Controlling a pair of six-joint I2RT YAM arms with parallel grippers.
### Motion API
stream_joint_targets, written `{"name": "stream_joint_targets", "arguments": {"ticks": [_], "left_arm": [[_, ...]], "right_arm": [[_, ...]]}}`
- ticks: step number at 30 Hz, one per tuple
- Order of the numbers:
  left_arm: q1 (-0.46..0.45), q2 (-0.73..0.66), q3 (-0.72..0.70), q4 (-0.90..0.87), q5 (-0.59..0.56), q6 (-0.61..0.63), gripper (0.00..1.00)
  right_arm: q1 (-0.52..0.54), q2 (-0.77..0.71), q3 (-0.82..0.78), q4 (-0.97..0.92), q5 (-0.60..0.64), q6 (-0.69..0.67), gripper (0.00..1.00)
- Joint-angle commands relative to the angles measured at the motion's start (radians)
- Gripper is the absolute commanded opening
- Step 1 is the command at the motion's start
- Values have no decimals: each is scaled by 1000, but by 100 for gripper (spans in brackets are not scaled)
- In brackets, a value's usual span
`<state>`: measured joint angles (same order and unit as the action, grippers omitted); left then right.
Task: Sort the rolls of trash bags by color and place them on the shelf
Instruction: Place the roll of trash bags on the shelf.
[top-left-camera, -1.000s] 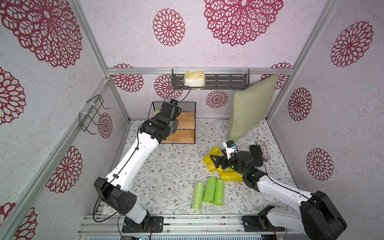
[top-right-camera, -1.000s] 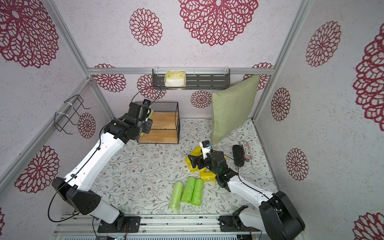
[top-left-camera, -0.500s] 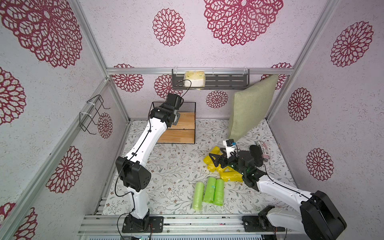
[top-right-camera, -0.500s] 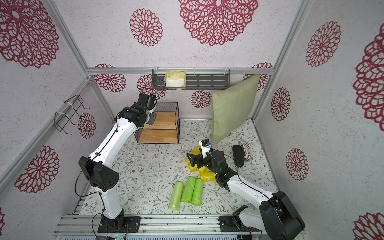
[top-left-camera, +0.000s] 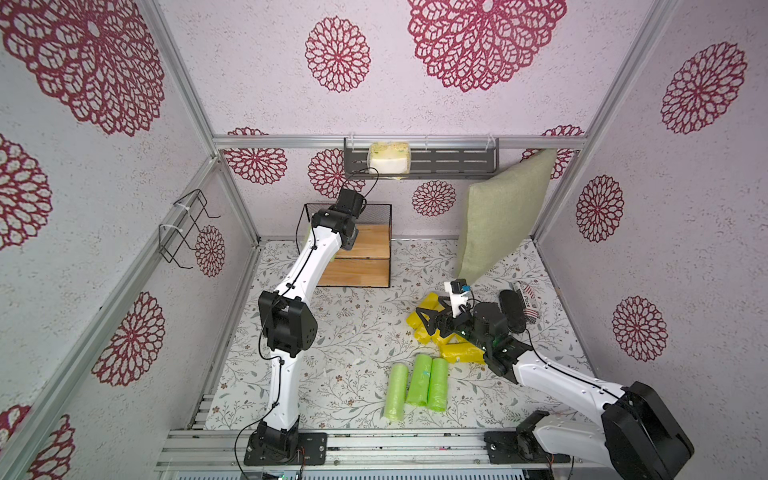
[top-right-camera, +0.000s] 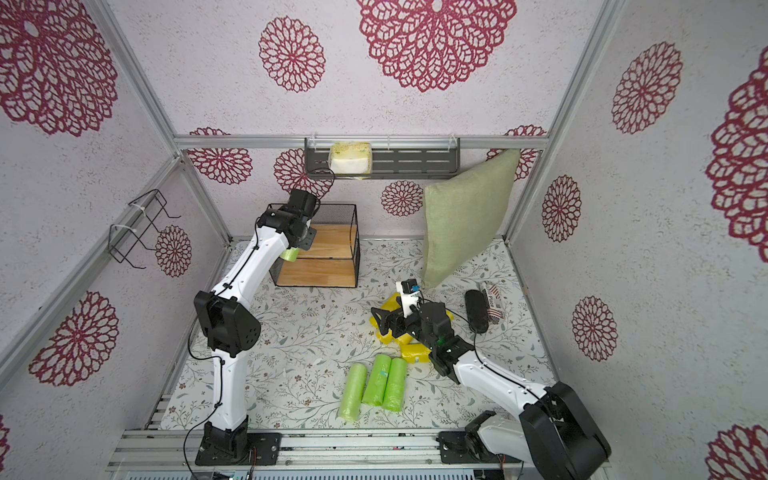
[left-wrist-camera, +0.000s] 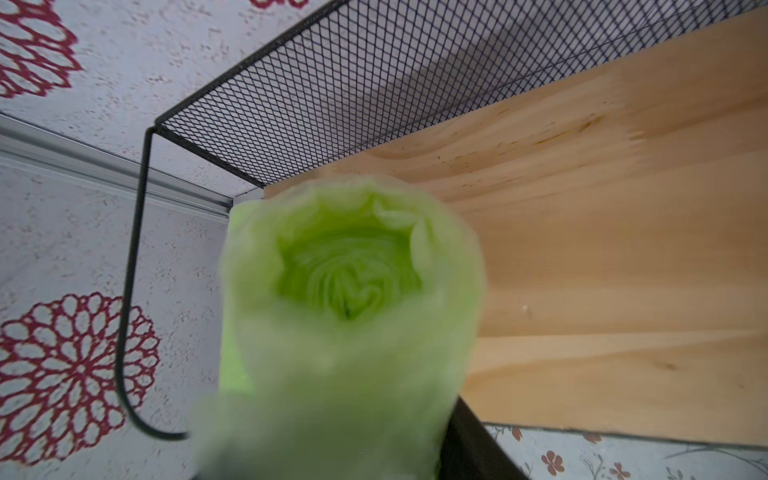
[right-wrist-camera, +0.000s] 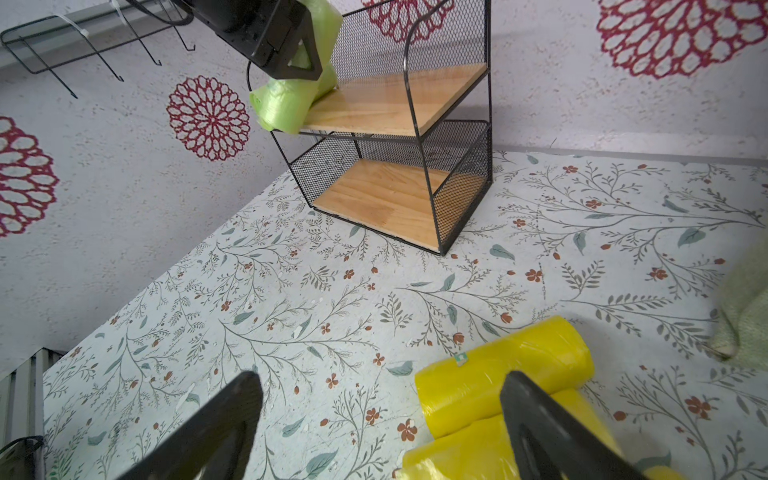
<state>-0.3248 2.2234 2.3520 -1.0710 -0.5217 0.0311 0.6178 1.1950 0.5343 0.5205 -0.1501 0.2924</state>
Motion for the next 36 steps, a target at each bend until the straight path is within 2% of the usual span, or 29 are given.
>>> {"name": "stream_joint_targets", "arguments": {"ticks": [1, 15, 19, 25, 32, 36], "left_arm": [[10, 22, 49, 13, -3, 4, 56], [21, 88, 93, 75, -31, 35, 57], [20, 96, 136, 48, -28, 21, 60], [14, -13, 81, 84, 60, -27, 68], [6, -144, -32, 120, 150, -92, 70], [-14, -248, -168, 144, 233, -169, 70]], "right_arm": [[7, 6, 1, 44, 21, 24, 94], [8, -15, -51, 65, 45, 24, 95], [8, -18, -55, 63, 47, 25, 95], [8, -6, -52, 69, 35, 30, 95], [11, 5, -46, 52, 22, 37, 95], [17, 17, -37, 1, 11, 47, 94]]}}
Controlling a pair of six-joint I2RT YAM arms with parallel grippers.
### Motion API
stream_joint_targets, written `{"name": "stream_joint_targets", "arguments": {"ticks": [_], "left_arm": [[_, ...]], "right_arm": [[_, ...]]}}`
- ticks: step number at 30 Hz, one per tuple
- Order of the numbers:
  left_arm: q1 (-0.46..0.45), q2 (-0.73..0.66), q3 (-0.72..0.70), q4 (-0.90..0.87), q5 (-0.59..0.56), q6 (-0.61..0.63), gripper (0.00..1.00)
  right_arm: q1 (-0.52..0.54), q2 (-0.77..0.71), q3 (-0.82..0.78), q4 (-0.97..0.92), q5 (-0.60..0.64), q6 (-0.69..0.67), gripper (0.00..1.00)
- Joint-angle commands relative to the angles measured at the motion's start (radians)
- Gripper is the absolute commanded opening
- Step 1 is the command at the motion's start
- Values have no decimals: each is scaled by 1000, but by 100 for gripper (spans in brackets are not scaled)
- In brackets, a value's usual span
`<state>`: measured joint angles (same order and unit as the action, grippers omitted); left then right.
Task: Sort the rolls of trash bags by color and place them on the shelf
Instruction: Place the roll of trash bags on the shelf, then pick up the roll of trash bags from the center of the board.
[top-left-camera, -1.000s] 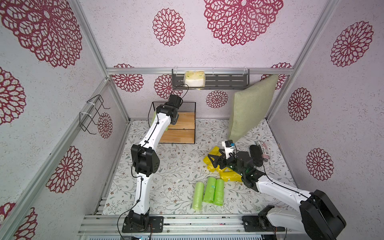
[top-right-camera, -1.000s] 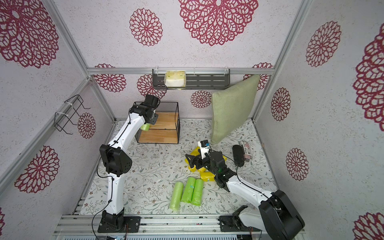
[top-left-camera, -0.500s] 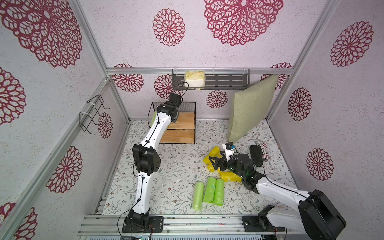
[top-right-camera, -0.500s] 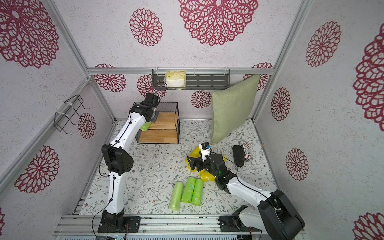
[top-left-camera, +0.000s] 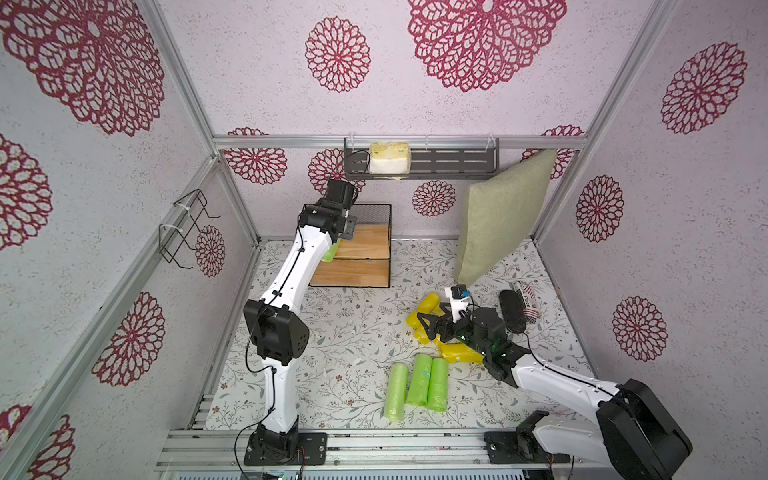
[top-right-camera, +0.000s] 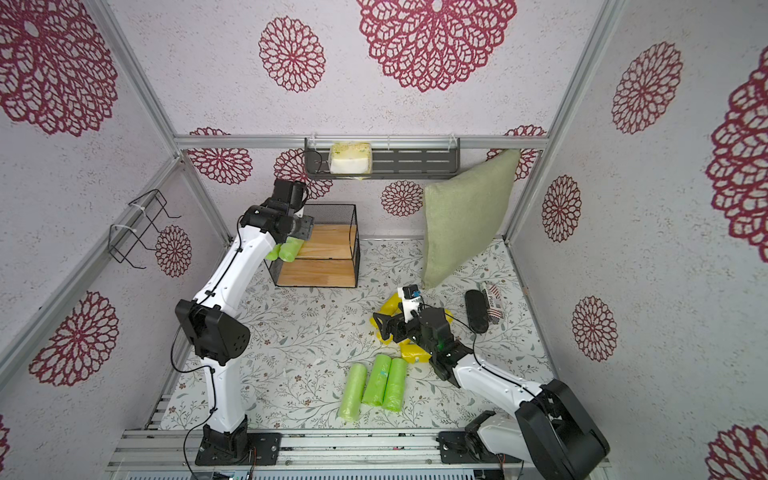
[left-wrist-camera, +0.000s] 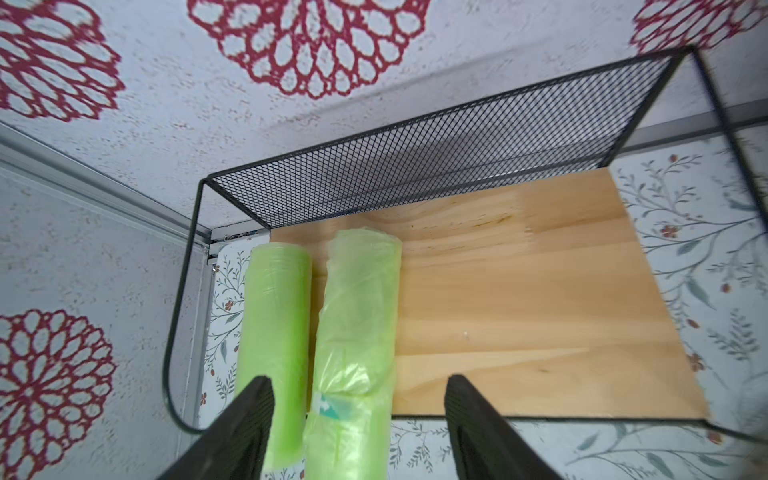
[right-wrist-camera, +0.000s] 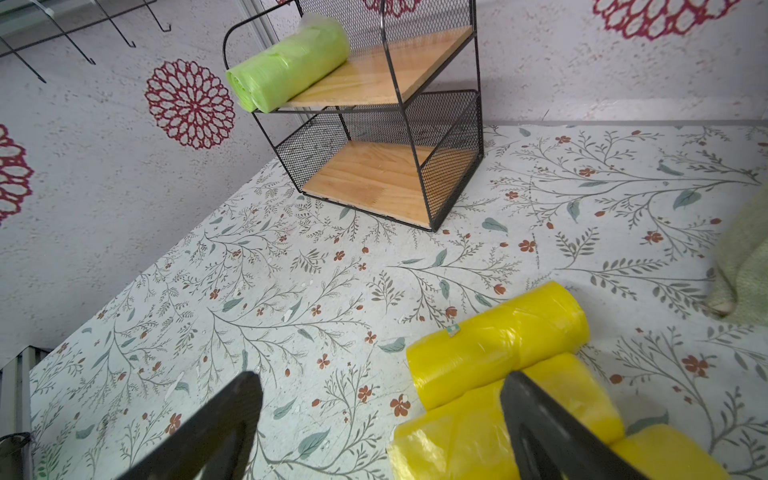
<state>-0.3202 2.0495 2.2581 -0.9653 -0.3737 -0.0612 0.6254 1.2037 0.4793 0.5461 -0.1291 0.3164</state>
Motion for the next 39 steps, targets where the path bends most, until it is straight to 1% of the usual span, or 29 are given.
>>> {"name": "stream_joint_targets", "arguments": {"ticks": [1, 3, 8, 11, 12, 13, 16, 19, 22, 24, 26, 29, 32, 36, 39], "left_arm": [[-26, -138, -132, 61, 111, -97, 70], [-54, -234, -285, 129, 179, -142, 70], [-146, -459, -669, 283, 275, -245, 71], [-201, -567, -857, 315, 307, -311, 71], [-223, -601, -916, 316, 299, -331, 71], [-244, -628, -966, 318, 295, -350, 71], [-316, -684, -1121, 339, 346, -417, 71], [-411, -687, -1226, 334, 375, -484, 72], [-509, -687, -1295, 361, 437, -556, 72], [-566, -692, -1317, 376, 471, -574, 76], [-604, -683, -1336, 382, 503, -579, 79], [-618, -651, -1377, 416, 562, -592, 80], [-627, -598, -1384, 445, 590, -588, 80], [-628, -520, -1358, 443, 586, -558, 79], [-628, -460, -1318, 403, 566, -539, 76]], "right_arm": [[12, 8, 19, -39, -15, 23, 94], [19, 0, 12, -66, -17, 23, 94], [19, -66, -29, -116, 43, 7, 95], [13, -88, -36, -146, 56, -9, 96], [8, -95, -34, -160, 59, -12, 96], [3, -101, -34, -169, 58, -15, 97], [-41, -112, -40, -177, 35, -16, 97], [-90, -115, -41, -174, 16, -17, 98], [-113, -106, -41, -163, 17, -16, 97], [-119, -90, -35, -154, 14, -14, 98], [-121, -68, -25, -153, 11, -18, 97], [-122, -56, -18, -152, 5, -25, 97], [-121, -66, -24, -153, 12, -28, 97], [-122, -99, -56, -146, 25, -24, 97], [-124, -125, -82, -142, 34, -15, 97]]}}
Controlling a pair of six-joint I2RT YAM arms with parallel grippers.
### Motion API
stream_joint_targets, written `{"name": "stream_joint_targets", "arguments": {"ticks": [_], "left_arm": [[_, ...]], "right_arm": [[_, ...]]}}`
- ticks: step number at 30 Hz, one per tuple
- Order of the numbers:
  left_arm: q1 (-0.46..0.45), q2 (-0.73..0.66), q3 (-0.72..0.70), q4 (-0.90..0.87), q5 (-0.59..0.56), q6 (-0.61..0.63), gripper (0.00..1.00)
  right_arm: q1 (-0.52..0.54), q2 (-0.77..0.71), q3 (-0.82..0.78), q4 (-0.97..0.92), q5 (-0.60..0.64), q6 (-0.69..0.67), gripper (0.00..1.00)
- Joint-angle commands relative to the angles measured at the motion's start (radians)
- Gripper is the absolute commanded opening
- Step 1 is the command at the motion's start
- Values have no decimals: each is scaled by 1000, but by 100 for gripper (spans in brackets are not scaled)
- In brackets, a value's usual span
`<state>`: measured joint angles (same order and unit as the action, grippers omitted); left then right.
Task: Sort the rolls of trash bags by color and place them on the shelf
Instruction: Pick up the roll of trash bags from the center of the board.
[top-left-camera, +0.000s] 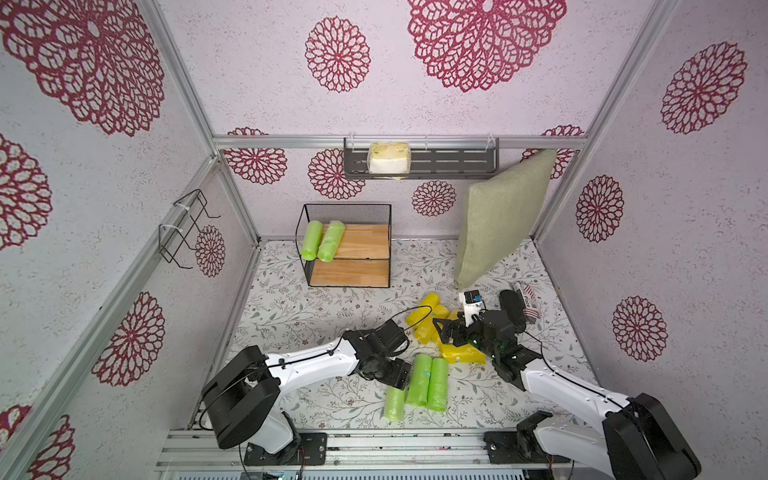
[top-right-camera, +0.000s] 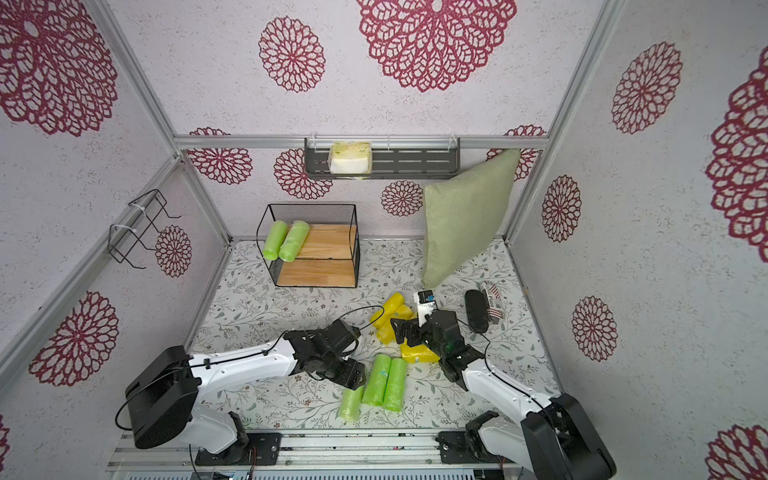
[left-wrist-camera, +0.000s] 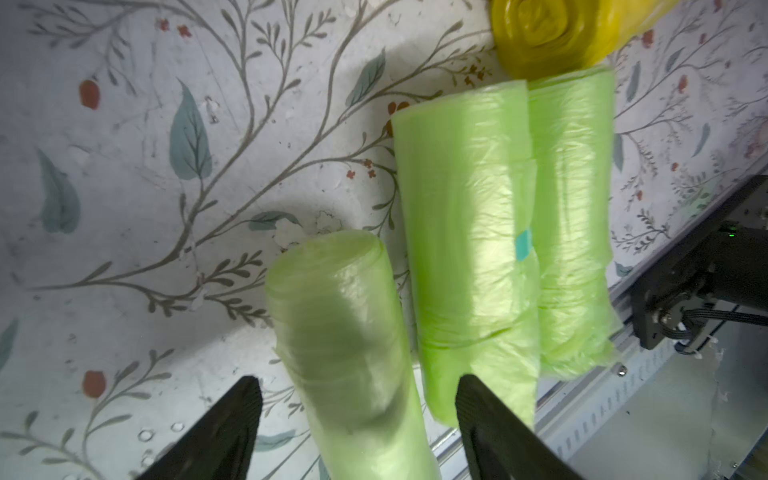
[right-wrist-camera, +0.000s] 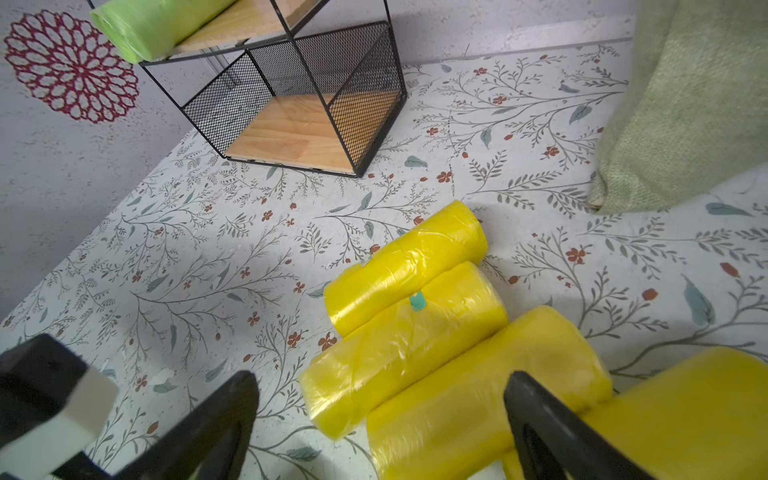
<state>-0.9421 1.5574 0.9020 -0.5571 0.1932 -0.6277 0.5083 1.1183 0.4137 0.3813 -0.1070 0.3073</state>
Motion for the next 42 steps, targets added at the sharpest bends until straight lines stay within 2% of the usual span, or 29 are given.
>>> {"name": "stream_joint_targets", "arguments": {"ticks": [1, 9, 12, 14, 21, 26, 31, 36, 38, 42], "left_arm": [[-6, 49, 46, -16, -5, 29, 75], [-6, 112, 69, -14, -59, 24, 64], [-3, 124, 88, -46, -107, 49, 58], [5, 120, 112, -92, -178, 78, 53], [139, 99, 175, -160, -362, 204, 49], [245, 159, 219, -91, -374, 264, 54], [259, 212, 256, -99, -389, 284, 62], [257, 138, 207, -102, -390, 226, 76], [253, 97, 166, -94, -396, 187, 85], [243, 42, 74, -27, -392, 142, 88]], "right_arm": [[-7, -46, -25, 26, 14, -2, 97], [-7, -69, -54, 44, 12, 15, 97], [-7, -66, -57, 50, 12, 17, 97], [-7, -64, -53, 50, 10, 16, 97], [-7, -35, -40, 73, 0, 19, 97], [-6, -3, -17, 75, -12, 20, 97], [-7, 6, 3, 66, -17, 14, 97], [-7, 24, 7, 79, -25, 23, 97], [-7, 33, 5, 90, -33, 31, 97], [-7, 54, -6, 121, -38, 44, 97]]}}
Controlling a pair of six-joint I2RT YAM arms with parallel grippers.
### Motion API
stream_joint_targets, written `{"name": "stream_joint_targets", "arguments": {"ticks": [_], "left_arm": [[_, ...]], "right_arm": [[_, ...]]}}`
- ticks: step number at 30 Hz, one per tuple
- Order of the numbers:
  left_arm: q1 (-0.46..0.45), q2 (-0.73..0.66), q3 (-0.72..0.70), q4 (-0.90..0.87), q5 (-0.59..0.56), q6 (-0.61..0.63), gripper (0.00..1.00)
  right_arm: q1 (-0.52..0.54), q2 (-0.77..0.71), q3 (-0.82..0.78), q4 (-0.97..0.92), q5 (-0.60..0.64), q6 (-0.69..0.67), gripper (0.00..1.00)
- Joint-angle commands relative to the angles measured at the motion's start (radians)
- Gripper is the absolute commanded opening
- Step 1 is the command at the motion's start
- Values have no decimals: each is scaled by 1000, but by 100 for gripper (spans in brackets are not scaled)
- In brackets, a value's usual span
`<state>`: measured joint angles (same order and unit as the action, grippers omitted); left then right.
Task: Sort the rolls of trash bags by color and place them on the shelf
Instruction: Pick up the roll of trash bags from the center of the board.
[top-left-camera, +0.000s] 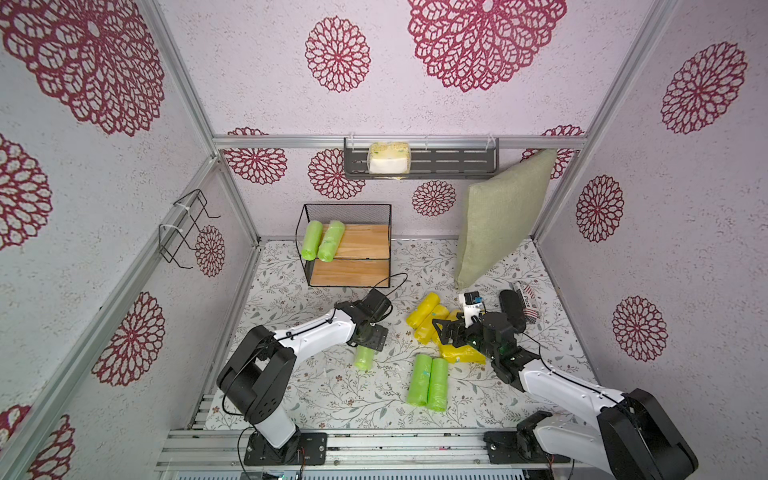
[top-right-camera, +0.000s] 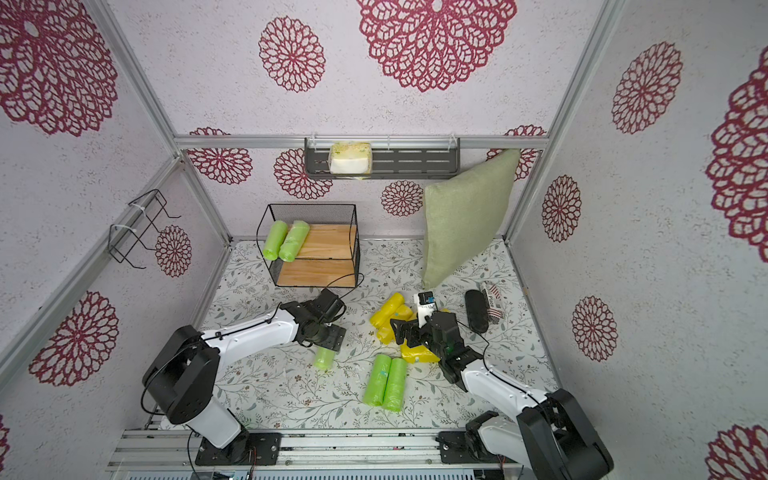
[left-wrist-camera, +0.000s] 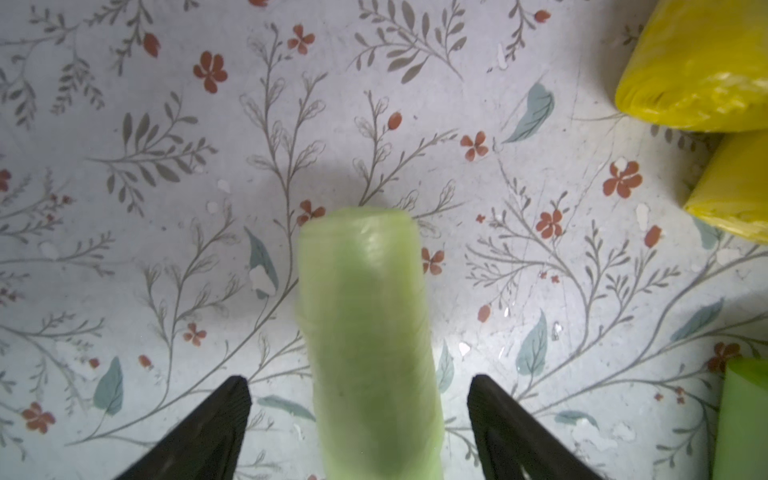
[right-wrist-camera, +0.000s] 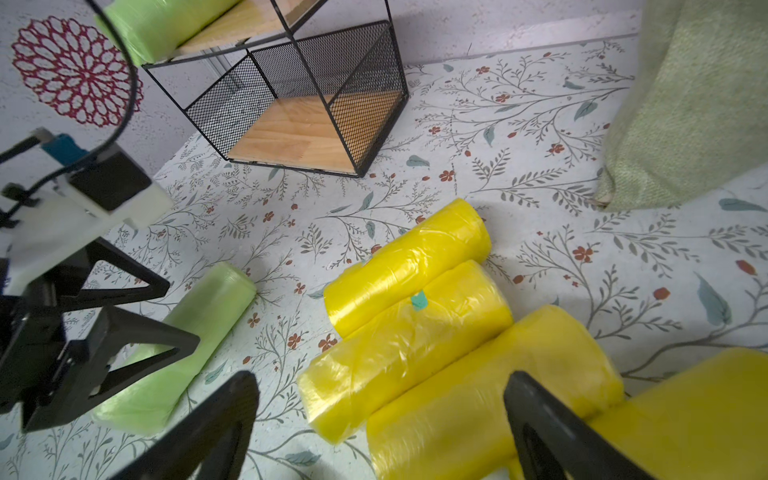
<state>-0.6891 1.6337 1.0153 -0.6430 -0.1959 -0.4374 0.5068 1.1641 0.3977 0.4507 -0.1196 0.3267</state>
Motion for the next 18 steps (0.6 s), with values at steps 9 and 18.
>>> {"name": "stream_joint_targets", "arguments": {"ticks": [9, 18], "left_arm": [[-9, 9, -95, 212, 67, -79, 78], [-9, 49, -111, 269, 49, -73, 53]], "right_arm": [[-4, 9, 13, 62, -37, 31, 97], [41, -42, 12, 63, 20, 10, 96]]}}
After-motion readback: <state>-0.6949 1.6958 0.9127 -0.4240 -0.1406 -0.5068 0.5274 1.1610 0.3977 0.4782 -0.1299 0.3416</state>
